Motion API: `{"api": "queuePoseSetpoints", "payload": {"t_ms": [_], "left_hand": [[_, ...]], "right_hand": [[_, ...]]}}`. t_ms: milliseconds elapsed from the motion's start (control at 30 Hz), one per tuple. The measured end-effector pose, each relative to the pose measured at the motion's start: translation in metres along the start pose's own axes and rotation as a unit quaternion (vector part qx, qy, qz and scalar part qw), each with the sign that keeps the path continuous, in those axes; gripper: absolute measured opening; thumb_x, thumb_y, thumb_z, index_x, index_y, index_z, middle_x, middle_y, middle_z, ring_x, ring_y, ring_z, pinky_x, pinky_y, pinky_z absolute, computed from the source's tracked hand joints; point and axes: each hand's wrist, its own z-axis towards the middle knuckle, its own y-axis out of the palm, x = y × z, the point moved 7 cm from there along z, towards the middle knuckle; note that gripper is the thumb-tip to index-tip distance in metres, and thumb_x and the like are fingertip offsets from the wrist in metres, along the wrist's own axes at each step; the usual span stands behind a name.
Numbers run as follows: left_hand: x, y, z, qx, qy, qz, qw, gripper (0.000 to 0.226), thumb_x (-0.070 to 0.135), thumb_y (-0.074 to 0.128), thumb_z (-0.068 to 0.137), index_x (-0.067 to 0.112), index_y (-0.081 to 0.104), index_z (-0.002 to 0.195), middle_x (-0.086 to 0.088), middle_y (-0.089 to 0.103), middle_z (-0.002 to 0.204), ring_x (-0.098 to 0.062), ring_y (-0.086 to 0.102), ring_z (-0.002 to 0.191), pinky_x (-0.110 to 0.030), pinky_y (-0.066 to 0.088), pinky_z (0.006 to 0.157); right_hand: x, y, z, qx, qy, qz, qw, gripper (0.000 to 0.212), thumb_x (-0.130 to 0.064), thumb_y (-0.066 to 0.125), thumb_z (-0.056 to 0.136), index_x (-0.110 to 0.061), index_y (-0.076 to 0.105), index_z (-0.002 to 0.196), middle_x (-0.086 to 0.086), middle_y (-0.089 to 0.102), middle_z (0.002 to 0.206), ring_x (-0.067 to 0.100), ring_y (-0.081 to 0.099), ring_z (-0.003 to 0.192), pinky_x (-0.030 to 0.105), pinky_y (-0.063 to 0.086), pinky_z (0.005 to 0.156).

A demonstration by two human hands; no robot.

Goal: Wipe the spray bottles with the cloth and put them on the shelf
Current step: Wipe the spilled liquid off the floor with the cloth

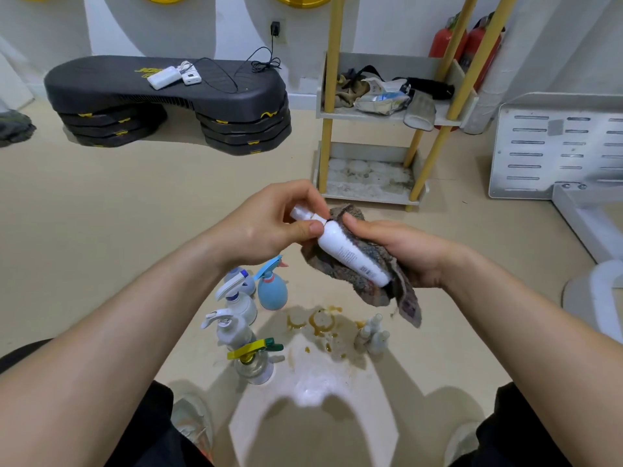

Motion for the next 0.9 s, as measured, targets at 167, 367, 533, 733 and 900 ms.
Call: {"api": "queuePoseSetpoints", "payload": {"t_ms": [167, 367, 533, 733, 900], "left_hand": [[-0.019, 0.002, -0.004, -0.014, -0.040, 0.117, 0.992, 0.024, 0.010, 0.075, 0.087, 0.031, 0.064, 0.092, 0.004, 0.068, 0.090, -0.021, 0.068, 0.080, -0.030, 0.055, 0.066], [-0.039, 0.010, -0.011, -0.031, -0.076, 0.262, 0.962, 0.018, 0.022, 0.074, 0.087, 0.034, 0.062, 0.091, 0.006, 0.067, 0.091, -0.019, 0.066, 0.083, -0.036, 0.054, 0.075], [-0.070, 0.020, -0.022, -0.042, -0.114, 0.320, 0.940, 0.012, 0.021, 0.071, 0.089, 0.028, 0.067, 0.098, 0.008, 0.064, 0.092, -0.016, 0.059, 0.090, -0.028, 0.043, 0.070], [-0.114, 0.037, -0.032, -0.050, -0.149, 0.352, 0.923, 0.009, 0.021, 0.066, 0.088, 0.027, 0.064, 0.095, 0.002, 0.070, 0.107, -0.020, 0.061, 0.105, -0.031, 0.046, 0.076], [-0.158, 0.044, -0.036, -0.044, -0.190, 0.427, 0.883, 0.024, 0.028, 0.064, 0.092, 0.030, 0.066, 0.115, 0.003, 0.066, 0.112, -0.020, 0.057, 0.117, -0.029, 0.048, 0.079]], "right_hand": [[-0.007, -0.018, 0.002, 0.126, -0.048, -0.312, 0.941, 0.033, -0.052, 0.067, 0.091, -0.020, 0.070, 0.086, 0.005, 0.071, 0.073, 0.014, 0.064, 0.061, 0.037, 0.056, 0.066], [-0.009, -0.014, -0.005, 0.215, 0.002, -0.658, 0.722, 0.014, -0.037, 0.069, 0.089, -0.029, 0.063, 0.099, -0.004, 0.064, 0.083, 0.023, 0.064, 0.081, 0.035, 0.050, 0.064], [-0.002, 0.003, -0.005, 0.211, -0.009, -0.720, 0.661, 0.029, -0.008, 0.056, 0.092, -0.027, 0.063, 0.112, 0.003, 0.048, 0.115, 0.031, 0.059, 0.094, 0.033, 0.038, 0.054], [0.047, 0.006, 0.030, 0.182, 0.054, -0.726, 0.661, 0.025, -0.012, 0.060, 0.090, -0.022, 0.063, 0.113, 0.008, 0.047, 0.119, 0.034, 0.059, 0.100, 0.038, 0.043, 0.065], [0.082, 0.002, 0.058, 0.195, 0.091, -0.675, 0.705, 0.026, -0.020, 0.056, 0.094, -0.017, 0.063, 0.119, 0.010, 0.049, 0.123, 0.036, 0.058, 0.109, 0.040, 0.047, 0.077]]}}
